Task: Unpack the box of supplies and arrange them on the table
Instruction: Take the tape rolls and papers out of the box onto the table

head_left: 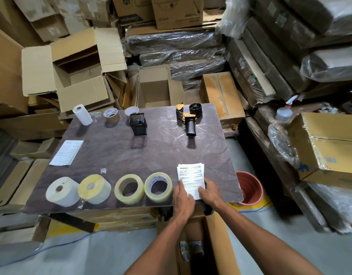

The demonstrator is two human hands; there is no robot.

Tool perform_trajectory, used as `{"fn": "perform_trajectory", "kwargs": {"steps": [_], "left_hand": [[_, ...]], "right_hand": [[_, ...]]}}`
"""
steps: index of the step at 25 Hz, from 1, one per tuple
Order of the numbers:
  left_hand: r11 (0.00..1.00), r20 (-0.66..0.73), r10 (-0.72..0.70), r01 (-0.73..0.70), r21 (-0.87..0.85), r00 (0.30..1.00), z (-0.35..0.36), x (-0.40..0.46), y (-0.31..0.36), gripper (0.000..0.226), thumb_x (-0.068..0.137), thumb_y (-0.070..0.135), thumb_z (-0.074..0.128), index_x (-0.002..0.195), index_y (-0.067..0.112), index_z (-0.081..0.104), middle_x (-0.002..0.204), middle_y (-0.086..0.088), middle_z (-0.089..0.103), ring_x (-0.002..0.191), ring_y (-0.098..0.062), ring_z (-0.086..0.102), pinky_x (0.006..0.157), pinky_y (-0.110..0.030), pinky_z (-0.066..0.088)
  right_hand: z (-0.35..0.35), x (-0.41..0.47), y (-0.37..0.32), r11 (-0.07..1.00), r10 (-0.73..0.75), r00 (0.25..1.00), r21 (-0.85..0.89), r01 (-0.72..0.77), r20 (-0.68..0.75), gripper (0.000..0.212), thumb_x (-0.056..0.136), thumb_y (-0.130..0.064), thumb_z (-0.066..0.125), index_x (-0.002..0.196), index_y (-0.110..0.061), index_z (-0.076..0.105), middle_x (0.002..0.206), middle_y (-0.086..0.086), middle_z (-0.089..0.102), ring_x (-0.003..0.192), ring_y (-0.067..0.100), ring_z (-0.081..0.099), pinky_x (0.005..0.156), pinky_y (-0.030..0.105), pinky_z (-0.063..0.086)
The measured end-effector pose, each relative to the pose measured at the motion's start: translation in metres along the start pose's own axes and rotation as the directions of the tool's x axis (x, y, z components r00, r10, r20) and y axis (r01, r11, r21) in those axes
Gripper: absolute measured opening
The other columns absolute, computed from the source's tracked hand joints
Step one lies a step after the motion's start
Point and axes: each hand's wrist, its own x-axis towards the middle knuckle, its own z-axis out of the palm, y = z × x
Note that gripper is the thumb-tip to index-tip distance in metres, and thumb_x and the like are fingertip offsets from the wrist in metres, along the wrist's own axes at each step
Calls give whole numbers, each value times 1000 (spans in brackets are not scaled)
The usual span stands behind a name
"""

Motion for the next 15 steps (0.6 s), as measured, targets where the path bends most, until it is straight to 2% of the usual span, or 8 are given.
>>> {"fn": "perform_trajectory", "kwargs": {"steps": [4, 7, 9, 12, 15], "left_hand": [[1000, 7, 4, -4, -20, 1000, -2, -6, -4, 76, 96, 16, 47, 160, 14, 7, 160, -9, 23, 143, -27, 31, 119, -40, 29], [1000, 26, 25, -25, -18, 999, -4, -8, -6, 76, 95, 15, 45, 160, 14, 7, 164, -7, 16, 145, -27, 27, 120, -40, 27], [999, 31, 34, -33, -15, 999, -4, -9, -9, 77, 92, 15, 44, 160, 14, 8, 164, -6, 17, 145, -28, 28, 120, -42, 28], [999, 15, 42, -41, -36, 999, 0, -11, -18, 79, 84, 18, 40, 159, 17, 14, 159, -7, 28, 141, -27, 35, 118, -44, 33], [998, 16, 52, -51, -42, 999, 1, -18, -27, 80, 82, 16, 41, 158, 16, 18, 161, -4, 27, 144, -24, 32, 120, -42, 30]], "right_hand": [[3, -1, 0, 1000, -4, 1000, -17, 5, 29, 36, 89, -10, 50, 121, -15, 66, 123, 5, 70, 98, 19, 64, 75, 25, 47], [8, -1, -1, 999, 17, 1000, -41, -18, -6, 32, 91, -11, 50, 117, -10, 69, 120, 9, 72, 98, 24, 66, 74, 25, 46], [11, -2, 0, 997, 22, 999, -70, -25, -45, 31, 93, -15, 50, 116, -8, 71, 119, 12, 72, 100, 28, 67, 74, 27, 47], [13, -2, 2, 993, 53, 995, -99, -62, -86, 31, 96, -16, 48, 111, -2, 72, 116, 16, 72, 99, 31, 66, 71, 27, 43], [11, -4, 8, 992, 63, 993, -101, -74, -104, 31, 96, -14, 46, 105, 0, 72, 111, 18, 72, 96, 32, 65, 75, 32, 47]]}}
